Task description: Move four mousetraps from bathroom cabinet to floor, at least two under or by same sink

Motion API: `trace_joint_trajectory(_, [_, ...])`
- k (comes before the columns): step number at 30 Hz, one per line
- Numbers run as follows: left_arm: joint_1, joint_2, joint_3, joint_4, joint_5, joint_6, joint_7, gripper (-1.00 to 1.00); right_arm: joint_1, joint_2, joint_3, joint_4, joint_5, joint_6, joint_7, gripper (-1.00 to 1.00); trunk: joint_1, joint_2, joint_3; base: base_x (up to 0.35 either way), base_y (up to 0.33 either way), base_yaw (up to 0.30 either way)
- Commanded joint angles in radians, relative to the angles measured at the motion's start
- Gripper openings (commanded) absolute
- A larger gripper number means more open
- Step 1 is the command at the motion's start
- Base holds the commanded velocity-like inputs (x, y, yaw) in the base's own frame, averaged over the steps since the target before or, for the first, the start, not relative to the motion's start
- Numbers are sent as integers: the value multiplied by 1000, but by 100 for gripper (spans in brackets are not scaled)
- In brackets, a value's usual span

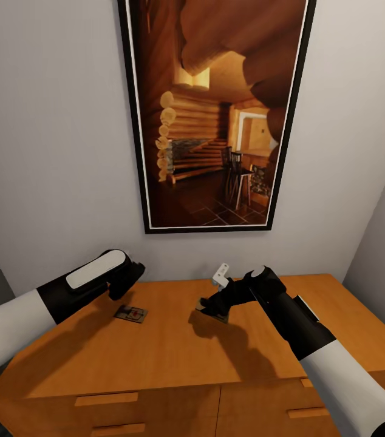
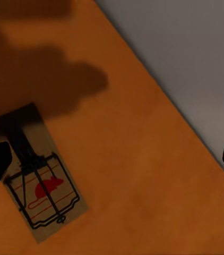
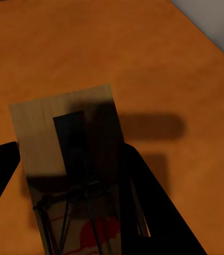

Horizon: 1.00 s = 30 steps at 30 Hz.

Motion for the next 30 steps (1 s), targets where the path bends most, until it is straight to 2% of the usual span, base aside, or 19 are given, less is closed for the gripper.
trace_joint_trajectory(1, [-2, 1, -3, -2, 4, -11, 1, 100, -1, 0, 1, -1, 10, 2, 8, -100, 0, -1, -1, 0, 0, 0])
trace_joint_trajectory(3, [-2, 6, -3, -4, 3, -11, 4, 100, -1, 0, 0, -1, 10, 2, 8, -100, 0, -1, -1, 0, 0, 0])
trace_joint_trajectory(5, [-1, 29, -3, -14, 1, -11, 14, 100, -1, 0, 0, -1, 10, 2, 8, -100, 0, -1, -1, 0, 0, 0])
trace_joint_trajectory(9, [0, 44, -3, -18, 0, -11, 30, 100, -1, 0, 1, -1, 10, 1, 8, -100, 0, -1, -1, 0, 0, 0])
trace_joint_trajectory(17, [7, 49, -3, -18, -1, -11, 53, 100, -1, 0, 0, -1, 9, 0, 8, -100, 0, -1, -1, 0, 0, 0])
trace_joint_trajectory(20, [8, 58, -3, -17, -1, -14, 53, 100, -1, -1, 0, -1, 9, 0, 8, -100, 0, -1, -1, 0, 0, 0])
trace_joint_trajectory(25, [21, 64, -3, -16, -1, -55, 52, 100, -1, 0, 0, -1, 9, 0, 8, -100, 0, -1, -1, 0, 0, 0])
trace_joint_trajectory(30, [51, 60, -2, -5, 1, -97, 52, 100, -1, 0, 0, -1, 9, 0, 8, -100, 0, -1, -1, 0, 0, 0])
